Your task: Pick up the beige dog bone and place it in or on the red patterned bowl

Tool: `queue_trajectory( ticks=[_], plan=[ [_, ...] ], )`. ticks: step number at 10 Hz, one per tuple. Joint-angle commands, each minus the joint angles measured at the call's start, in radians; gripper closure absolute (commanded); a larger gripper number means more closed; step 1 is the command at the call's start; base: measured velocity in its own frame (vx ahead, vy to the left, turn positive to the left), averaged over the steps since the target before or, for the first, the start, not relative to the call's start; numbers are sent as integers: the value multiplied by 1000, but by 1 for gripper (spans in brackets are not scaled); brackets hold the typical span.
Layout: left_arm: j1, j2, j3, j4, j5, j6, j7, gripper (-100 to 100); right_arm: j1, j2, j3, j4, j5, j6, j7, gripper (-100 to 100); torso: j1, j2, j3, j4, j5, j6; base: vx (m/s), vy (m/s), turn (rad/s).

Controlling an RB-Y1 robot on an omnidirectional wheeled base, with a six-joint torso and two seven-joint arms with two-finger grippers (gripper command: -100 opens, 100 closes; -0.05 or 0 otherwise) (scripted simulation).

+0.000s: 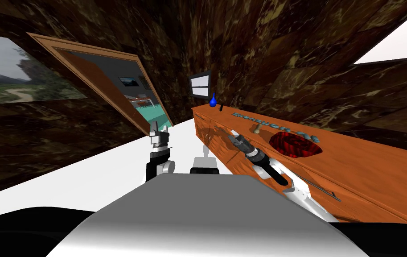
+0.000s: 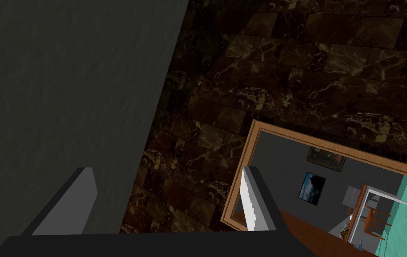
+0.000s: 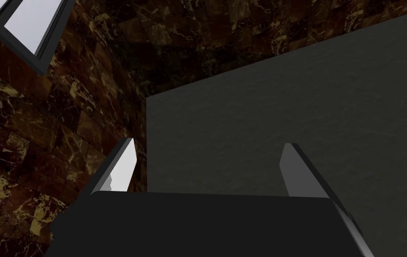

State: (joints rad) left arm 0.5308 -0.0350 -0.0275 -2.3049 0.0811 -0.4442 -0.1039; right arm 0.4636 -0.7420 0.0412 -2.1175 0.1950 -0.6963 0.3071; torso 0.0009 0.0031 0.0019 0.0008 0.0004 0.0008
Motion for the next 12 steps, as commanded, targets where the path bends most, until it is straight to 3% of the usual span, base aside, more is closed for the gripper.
queue_trajectory(
  ticks=[1, 4, 5, 7, 10, 11, 12],
  plan=[
    [0, 0, 0, 0, 0, 0, 0, 0, -11, -50, 8, 37, 19, -30, 40, -100, 0, 0, 0, 0, 0, 0, -33, 35, 130],
    [0, 0, 0, 0, 0, 0, 0, 0, -25, -144, 17, 75, 37, -58, 76, -100, 0, 0, 0, 0, 0, -1, -30, 22, 110],
    [0, 0, 0, 0, 0, 0, 0, 0, -40, -176, 27, 114, 54, -85, 114, -100, -1, 0, 0, 0, 0, 0, -27, 25, 166],
    [0, 0, 0, 0, 0, 0, 0, 0, -40, -220, 27, 114, 54, -85, 114, -100, -1, 0, 0, 0, 0, 0, -17, 14, 31],
    [0, 0, 0, 0, 0, 0, 0, 0, -74, -320, 45, 195, 85, -138, 190, -100, -1, 0, 0, 0, 0, 0, -26, 15, 137],
    [0, 0, 0, 0, 0, 0, 0, 0, -74, -350, 45, 195, 85, -138, 190, -100, -1, 0, 0, 0, 0, 0, -28, 12, 78],
    [0, 0, 0, 0, 0, 0, 0, 0, -92, -382, 54, 236, 100, -163, 228, -100, -1, 0, 0, 0, 0, 0, -38, 9, 148]
  ],
)
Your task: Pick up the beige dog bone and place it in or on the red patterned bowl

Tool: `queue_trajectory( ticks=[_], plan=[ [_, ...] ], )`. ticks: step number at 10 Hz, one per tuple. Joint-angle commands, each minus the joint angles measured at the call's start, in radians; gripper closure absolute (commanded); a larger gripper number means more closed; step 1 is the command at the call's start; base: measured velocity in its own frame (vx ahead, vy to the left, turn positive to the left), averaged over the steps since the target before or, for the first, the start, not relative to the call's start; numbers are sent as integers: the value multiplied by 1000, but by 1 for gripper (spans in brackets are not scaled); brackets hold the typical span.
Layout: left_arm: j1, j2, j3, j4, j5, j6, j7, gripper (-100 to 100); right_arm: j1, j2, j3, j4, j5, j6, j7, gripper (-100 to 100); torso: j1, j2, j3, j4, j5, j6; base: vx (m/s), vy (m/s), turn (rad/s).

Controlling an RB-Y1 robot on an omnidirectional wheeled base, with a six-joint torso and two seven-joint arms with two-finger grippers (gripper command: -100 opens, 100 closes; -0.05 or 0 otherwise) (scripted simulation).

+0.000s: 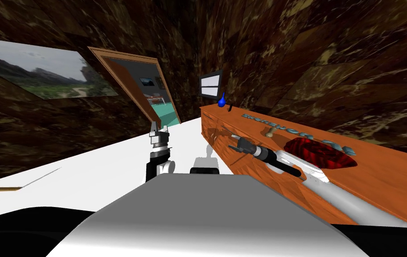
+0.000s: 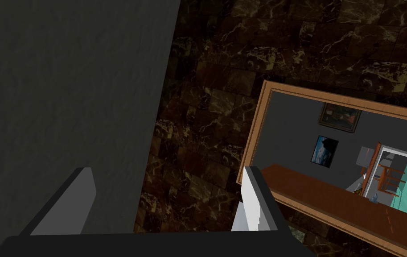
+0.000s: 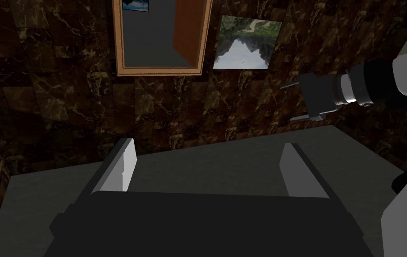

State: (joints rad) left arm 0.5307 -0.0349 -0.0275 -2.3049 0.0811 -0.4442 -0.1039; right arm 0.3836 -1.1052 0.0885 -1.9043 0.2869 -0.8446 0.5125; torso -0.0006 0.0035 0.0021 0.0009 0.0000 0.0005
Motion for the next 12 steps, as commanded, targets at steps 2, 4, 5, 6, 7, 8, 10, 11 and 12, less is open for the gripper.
queue_trajectory(
  ticks=[2, 4, 5, 6, 7, 8, 10, 11, 12],
  plan=[
    [0, 0, 0, 0, 0, 0, 0, 0, -12, -65, 7, 23, 8, -15, 23, -100, 0, 0, 0, 0, 0, 1, -24, 3, 37],
    [0, 0, 0, 0, 0, 0, 0, 0, -30, -131, 16, 65, 23, -40, 61, -100, 0, -1, 0, 0, 0, 0, -25, 6, 117],
    [0, 0, 0, 0, 0, 0, 0, 0, -48, -161, 27, 108, 36, -63, 99, -100, 0, -1, 0, 0, 0, 1, -33, -3, 110],
    [0, 0, 0, 0, 0, 0, 0, 0, -48, -190, 27, 108, 36, -63, 99, -100, -1, 0, 0, 0, 0, 0, -32, -3, 90],
    [0, 0, 0, 0, 0, 0, 0, 0, -48, -205, 27, 108, 36, -63, 99, -100, -1, 0, 0, 0, 0, 1, -17, -1, 5],
    [0, 0, 0, 0, 0, 0, 0, 0, -65, -242, 38, 150, 50, -86, 137, -100, -1, -1, 0, 0, 0, 1, -34, -3, 144],
    [0, 0, 0, 0, 0, 0, 0, 0, -82, -300, 50, 193, 63, -107, 175, -100, -1, 0, 0, 0, 0, 1, -36, -10, 107],
    [0, 0, 0, 0, 0, 0, 0, 0, -82, -328, 50, 193, 63, -107, 175, -100, -1, 0, 0, 0, 0, 0, -33, -13, 63],
    [0, 0, 0, 0, 0, 0, 0, 0, -82, -339, 50, 193, 63, -107, 175, -100, -1, 0, 0, 0, 0, 1, -16, -9, -29]
  ],
)
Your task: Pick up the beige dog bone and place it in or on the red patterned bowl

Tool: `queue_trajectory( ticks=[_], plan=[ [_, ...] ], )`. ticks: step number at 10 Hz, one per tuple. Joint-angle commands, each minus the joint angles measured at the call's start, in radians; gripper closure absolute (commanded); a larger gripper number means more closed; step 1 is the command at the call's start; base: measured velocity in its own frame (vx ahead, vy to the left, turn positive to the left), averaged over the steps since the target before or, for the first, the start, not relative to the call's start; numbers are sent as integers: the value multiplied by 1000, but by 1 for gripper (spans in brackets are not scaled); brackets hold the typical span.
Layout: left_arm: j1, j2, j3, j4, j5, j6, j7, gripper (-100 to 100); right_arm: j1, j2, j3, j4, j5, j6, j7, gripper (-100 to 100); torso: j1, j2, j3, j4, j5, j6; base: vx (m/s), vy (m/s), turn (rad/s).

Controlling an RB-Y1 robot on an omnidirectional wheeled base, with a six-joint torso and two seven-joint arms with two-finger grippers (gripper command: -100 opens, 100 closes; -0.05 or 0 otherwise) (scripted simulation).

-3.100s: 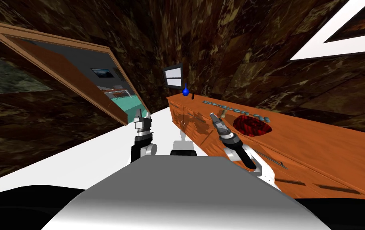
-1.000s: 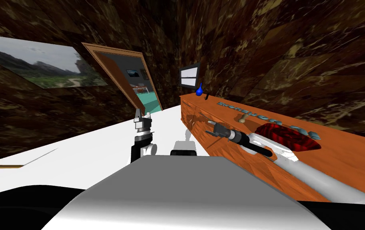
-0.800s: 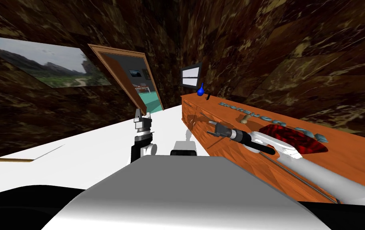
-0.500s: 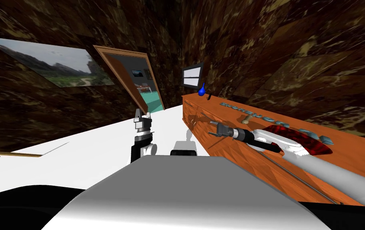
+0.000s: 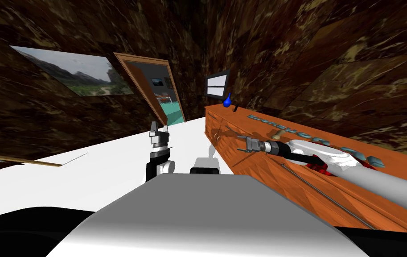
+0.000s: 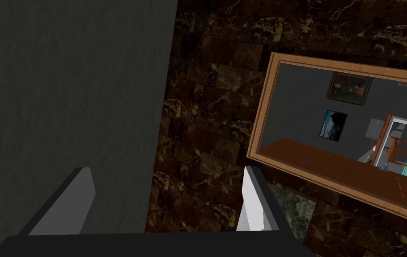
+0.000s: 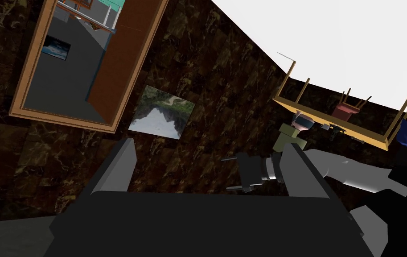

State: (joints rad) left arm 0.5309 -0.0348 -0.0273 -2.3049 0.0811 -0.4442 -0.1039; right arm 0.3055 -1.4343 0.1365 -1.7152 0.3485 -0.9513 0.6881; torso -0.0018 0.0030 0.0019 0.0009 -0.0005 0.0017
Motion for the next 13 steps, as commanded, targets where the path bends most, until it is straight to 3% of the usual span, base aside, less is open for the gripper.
queue_trajectory(
  ticks=[1, 2, 3, 4, 5, 6, 11, 12, 13],
  plan=[
    [0, 0, 0, 0, 0, 0, 0, 0, -20, -50, 15, 46, 14, -21, 37, -100, 0, 0, 0, 0, 0, 0, -29, -18, 83],
    [0, 0, 0, 0, 0, 0, 0, 0, -20, -74, 15, 46, 14, -21, 37, -100, 0, 0, 0, 0, 0, -1, -31, -23, 98],
    [0, 0, 0, 0, 0, 0, 0, 0, -35, -112, 30, 84, 26, -39, 73, -100, -1, 0, 0, 0, 0, 0, -42, -34, 127],
    [0, 0, 0, 0, 0, 0, 0, 0, -35, -136, 30, 88, 26, -39, 73, -100, -2, 1, 0, 0, 0, -1, -38, -36, 58],
    [0, 0, 0, 0, 0, 0, 0, 0, -49, -173, 45, 125, 37, -55, 108, -100, -2, 1, 0, 0, 0, 0, -44, -51, 89],
    [0, 0, 0, 0, 0, 0, 0, 0, -49, -193, 45, 130, 37, -55, 108, -100, -3, 1, 1, 0, -1, 0, -35, -46, 59],
    [0, 0, 0, 0, 0, 0, 0, 0, -80, -339, 99, 248, 71, -91, 208, -100, -4, 0, 0, 0, -1, 0, -27, -65, 74],
    [0, 0, 0, 0, 0, 0, 0, 0, -80, -342, 99, 252, 71, -91, 208, -100, -4, 0, 0, 0, -1, 0, -16, -65, 47],
    [0, 0, 0, 0, 0, 0, 0, 0, -88, -381, 118, 290, 81, -98, 238, -100, -4, -1, 0, 0, -1, 0, 4, -90, 74]
  ],
)
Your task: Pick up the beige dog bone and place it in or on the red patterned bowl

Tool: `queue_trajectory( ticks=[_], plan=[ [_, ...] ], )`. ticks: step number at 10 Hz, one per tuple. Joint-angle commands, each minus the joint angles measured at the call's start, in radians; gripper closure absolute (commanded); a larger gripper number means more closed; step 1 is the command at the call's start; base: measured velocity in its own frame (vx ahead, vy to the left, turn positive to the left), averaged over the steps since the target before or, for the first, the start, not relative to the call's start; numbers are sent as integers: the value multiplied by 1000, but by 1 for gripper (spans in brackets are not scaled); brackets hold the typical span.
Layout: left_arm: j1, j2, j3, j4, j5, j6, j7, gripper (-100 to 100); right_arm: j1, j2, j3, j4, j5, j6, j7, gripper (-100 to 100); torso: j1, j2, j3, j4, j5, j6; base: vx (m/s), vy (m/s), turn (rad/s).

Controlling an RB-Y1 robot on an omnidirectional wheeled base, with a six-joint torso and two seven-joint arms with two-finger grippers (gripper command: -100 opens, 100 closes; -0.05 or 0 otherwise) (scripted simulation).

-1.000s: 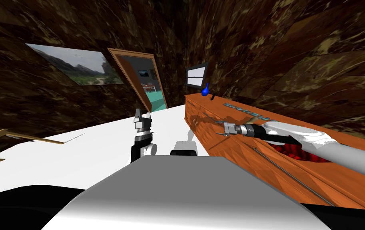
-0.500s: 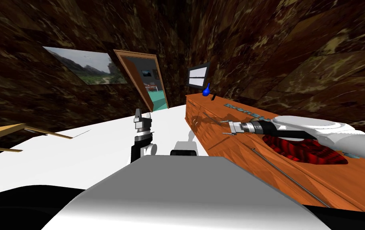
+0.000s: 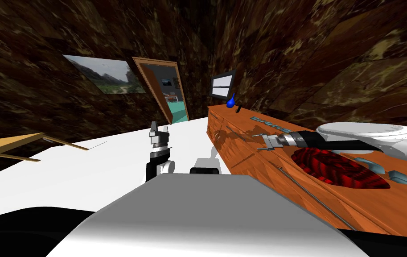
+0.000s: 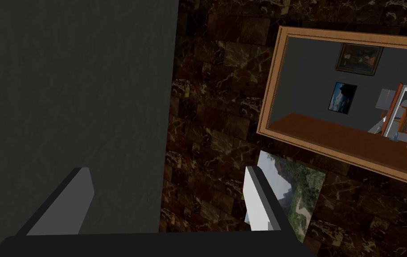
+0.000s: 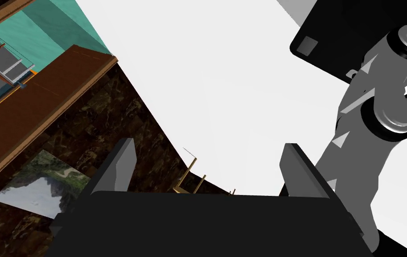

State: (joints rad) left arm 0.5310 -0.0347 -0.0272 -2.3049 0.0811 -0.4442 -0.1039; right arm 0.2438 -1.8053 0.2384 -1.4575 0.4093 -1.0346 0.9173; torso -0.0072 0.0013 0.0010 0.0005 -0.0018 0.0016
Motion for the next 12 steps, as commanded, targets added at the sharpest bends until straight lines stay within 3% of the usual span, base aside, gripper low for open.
queue_trajectory(
  ticks=[1, 3, 4, 8, 10, 12],
  plan=[
    [0, 0, 0, 0, 0, 0, 0, 0, -26, -10, 17, 32, 20, -15, 9, -100, 0, 0, 0, 0, 0, 0, 0, -91, 49],
    [0, 0, 0, 0, 0, 0, 0, 0, -34, -73, 58, 99, 40, -23, 65, -100, -2, 0, 0, 0, -1, 0, -2, -151, 96],
    [0, 0, 0, 0, 0, 0, 0, 0, -34, -73, 58, 104, 40, -23, 65, -100, -6, 0, 0, 0, -1, 0, 16, -154, 44],
    [0, 0, 0, 0, 0, 0, 0, 0, -31, -136, 135, 210, 71, -18, 145, -100, -7, -6, -3, -1, -2, 0, 61, -184, 78],
    [0, 0, 0, 0, 0, 0, 0, 0, -26, -145, 164, 241, 81, -12, 169, -100, -8, -6, -3, -2, -3, 0, 80, -181, 74],
    [0, 0, 0, 0, 0, 0, 0, 0, -23, -147, 163, 236, 74, -7, 173, -100, -2, -6, -4, -2, -2, 0, 35, -67, 13]
  ],
)
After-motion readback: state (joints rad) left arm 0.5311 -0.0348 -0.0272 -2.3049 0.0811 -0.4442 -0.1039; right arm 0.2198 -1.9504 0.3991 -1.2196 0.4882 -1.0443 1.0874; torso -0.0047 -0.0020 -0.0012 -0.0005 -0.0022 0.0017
